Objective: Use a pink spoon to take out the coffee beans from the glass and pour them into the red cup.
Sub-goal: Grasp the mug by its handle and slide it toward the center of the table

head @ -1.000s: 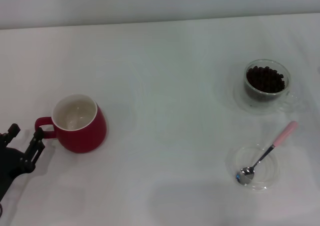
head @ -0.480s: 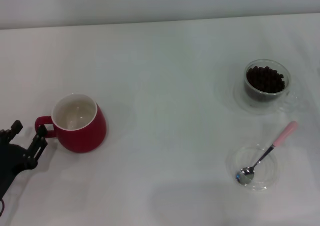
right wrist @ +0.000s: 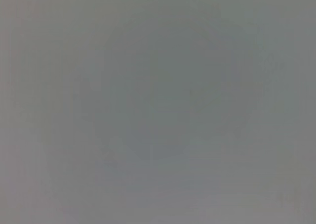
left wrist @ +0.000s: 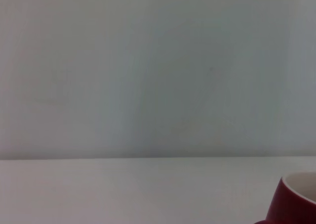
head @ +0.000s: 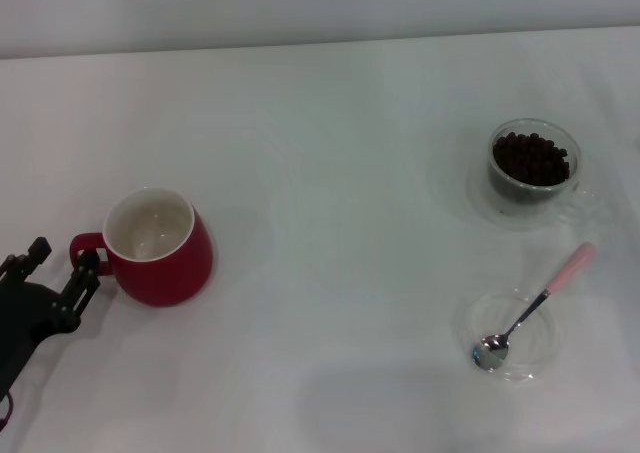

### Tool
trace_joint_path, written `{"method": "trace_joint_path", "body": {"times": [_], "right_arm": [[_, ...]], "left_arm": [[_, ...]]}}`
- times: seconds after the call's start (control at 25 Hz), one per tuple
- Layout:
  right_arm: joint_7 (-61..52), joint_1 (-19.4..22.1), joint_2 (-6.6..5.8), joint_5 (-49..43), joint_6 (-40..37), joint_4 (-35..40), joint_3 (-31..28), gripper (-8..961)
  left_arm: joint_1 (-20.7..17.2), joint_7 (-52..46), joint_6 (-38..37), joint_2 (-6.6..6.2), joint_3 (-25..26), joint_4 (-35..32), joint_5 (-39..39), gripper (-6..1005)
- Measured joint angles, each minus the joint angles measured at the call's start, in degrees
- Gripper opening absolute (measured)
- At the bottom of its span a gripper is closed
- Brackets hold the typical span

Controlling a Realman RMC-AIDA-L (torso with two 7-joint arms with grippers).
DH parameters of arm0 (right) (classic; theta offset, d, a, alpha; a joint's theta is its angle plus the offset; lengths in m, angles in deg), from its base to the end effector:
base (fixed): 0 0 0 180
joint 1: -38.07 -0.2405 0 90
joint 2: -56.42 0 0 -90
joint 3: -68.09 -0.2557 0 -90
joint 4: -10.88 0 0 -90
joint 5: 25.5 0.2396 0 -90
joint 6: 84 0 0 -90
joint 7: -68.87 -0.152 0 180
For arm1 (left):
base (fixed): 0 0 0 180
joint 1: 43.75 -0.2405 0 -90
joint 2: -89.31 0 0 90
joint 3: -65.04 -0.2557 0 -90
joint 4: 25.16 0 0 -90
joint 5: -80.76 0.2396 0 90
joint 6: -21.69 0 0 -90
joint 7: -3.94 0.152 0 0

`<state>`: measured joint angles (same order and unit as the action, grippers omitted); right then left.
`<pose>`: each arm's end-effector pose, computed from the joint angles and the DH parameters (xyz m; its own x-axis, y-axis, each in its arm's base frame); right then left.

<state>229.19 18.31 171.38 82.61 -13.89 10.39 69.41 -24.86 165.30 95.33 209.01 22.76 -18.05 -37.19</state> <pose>0.4362 0.3020 0.0447 0.6554 0.0128 -0.7551 -0.7493 0.1365 -0.6480 -0.3802 0.2542 -0.0834 0.6810 0.2017 0.7039 0.7184 -0.3702 -0.5890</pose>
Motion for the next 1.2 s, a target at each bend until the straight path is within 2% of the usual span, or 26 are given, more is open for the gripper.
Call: {"method": "trace_joint_path", "body": {"times": [0.32,0.6,1.08,1.2], "right_arm": [[0.0,-0.3,0.0,0.0,-0.9,0.1,0.0,739],[0.0,-0.4,0.0,0.0,-1.2,0.4,0.0,735],[-0.2,-0.5,0.09,0.0,-1.3,0.3,0.0,729],[-0.2,-0.5,0.09,0.0,-1.2,0.3,0.0,728]], "left_arm": [[0.6,0.0,-0.2,0.0,0.0,0.0,0.4,602],[0.8,-0.3,-0.2,0.0,0.0,0.0,0.5,446],[1.5,-1.3,-0.2,0.0,0.0,0.0,0.2,277],[1.6,-1.4,-0.2,0.0,0.0,-0.1,0.3,271]]}}
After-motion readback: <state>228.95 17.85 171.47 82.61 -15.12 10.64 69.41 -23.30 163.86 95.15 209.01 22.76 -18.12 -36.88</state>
